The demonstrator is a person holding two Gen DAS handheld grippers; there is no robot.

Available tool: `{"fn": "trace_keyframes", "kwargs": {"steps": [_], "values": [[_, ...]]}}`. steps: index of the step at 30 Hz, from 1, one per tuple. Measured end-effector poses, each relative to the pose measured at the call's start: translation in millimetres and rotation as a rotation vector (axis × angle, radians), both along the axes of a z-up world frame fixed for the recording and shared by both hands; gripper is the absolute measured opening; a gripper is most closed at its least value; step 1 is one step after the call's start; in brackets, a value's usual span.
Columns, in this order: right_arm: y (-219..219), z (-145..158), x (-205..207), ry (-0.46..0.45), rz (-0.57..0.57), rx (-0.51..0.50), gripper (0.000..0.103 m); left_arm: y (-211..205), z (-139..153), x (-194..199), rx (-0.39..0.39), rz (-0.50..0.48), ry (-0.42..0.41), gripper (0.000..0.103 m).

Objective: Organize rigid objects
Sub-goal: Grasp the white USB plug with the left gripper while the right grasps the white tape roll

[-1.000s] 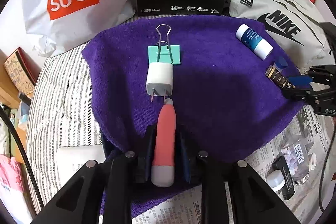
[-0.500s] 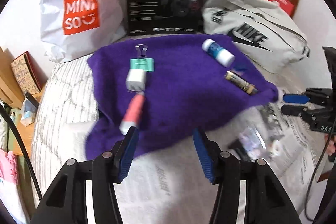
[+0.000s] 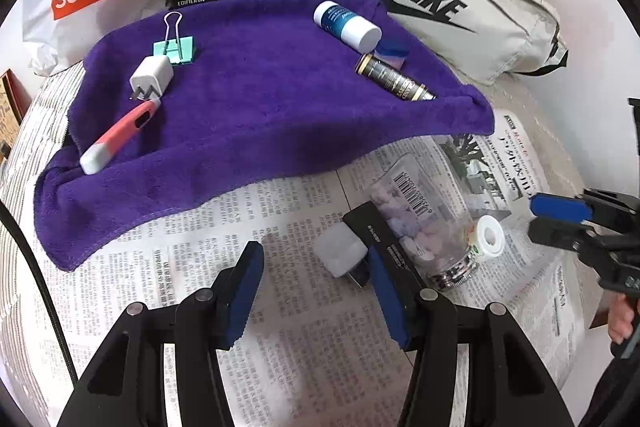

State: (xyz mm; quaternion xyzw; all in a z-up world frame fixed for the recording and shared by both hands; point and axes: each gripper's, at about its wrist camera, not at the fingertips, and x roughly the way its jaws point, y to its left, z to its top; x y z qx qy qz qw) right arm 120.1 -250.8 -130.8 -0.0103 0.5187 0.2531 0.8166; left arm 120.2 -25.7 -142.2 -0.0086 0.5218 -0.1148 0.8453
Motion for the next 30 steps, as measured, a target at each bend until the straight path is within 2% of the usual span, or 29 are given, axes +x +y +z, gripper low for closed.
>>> {"fn": "trace_keyframes", "kwargs": {"steps": [6,14,18,20,30], "values": [[-2,-3,-9,0.013,0.0,0.013,0.036,7,-2,-2,0.096,0.012,-0.013,0.053],[3,-10,-13,0.028,0.011,0.001,0.036,9,-4,-5,0.118,-0.006,-0.028,0.052],[12,-13,-16,0.034,0.036,-0.004,0.036,5,-4,-11,0.148,-0.032,-0.05,0.044],[17,-15,-19,0.031,0.056,-0.016,0.036,5,-3,-13,0.139,-0.039,-0.053,0.033],[43,-25,-18,0.011,0.115,-0.049,0.036,7,-3,-16,0.138,-0.047,-0.044,0.033]]}}
